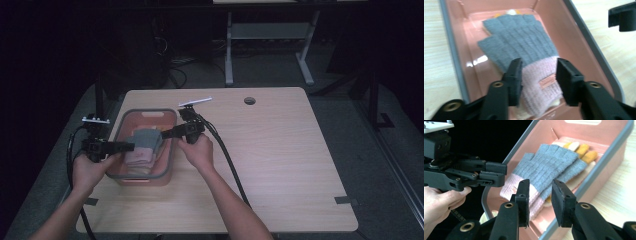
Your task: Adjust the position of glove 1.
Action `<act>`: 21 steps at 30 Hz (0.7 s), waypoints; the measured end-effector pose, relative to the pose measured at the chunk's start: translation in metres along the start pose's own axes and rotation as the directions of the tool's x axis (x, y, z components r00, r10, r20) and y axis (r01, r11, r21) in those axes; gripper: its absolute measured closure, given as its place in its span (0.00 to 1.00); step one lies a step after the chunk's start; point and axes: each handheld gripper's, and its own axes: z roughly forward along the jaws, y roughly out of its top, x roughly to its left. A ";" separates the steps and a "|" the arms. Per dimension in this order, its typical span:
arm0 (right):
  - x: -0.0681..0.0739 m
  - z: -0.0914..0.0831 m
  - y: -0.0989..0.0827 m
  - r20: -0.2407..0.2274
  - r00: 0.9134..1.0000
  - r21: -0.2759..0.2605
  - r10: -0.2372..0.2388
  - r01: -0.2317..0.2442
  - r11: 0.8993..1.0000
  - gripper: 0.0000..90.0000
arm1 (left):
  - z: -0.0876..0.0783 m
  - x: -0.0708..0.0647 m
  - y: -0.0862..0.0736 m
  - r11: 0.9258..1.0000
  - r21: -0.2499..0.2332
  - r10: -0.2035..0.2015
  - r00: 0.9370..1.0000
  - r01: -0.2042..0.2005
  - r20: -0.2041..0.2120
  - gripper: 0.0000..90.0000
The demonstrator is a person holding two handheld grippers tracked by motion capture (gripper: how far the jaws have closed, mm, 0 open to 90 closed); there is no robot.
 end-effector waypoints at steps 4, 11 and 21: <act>-0.003 -0.007 -0.002 0.002 1.000 -0.010 0.004 -0.004 1.000 0.74 | 0.014 -0.002 -0.002 0.999 0.050 -0.001 1.000 0.001 0.002 0.70; -0.010 -0.019 -0.005 0.000 1.000 -0.023 0.015 -0.015 1.000 0.73 | 0.013 -0.008 0.000 0.999 0.035 0.017 1.000 -0.017 0.004 0.67; -0.017 -0.040 -0.010 0.007 1.000 -0.040 0.022 -0.021 0.999 0.69 | 0.011 -0.035 0.011 0.998 -0.013 0.055 0.996 -0.054 0.072 0.57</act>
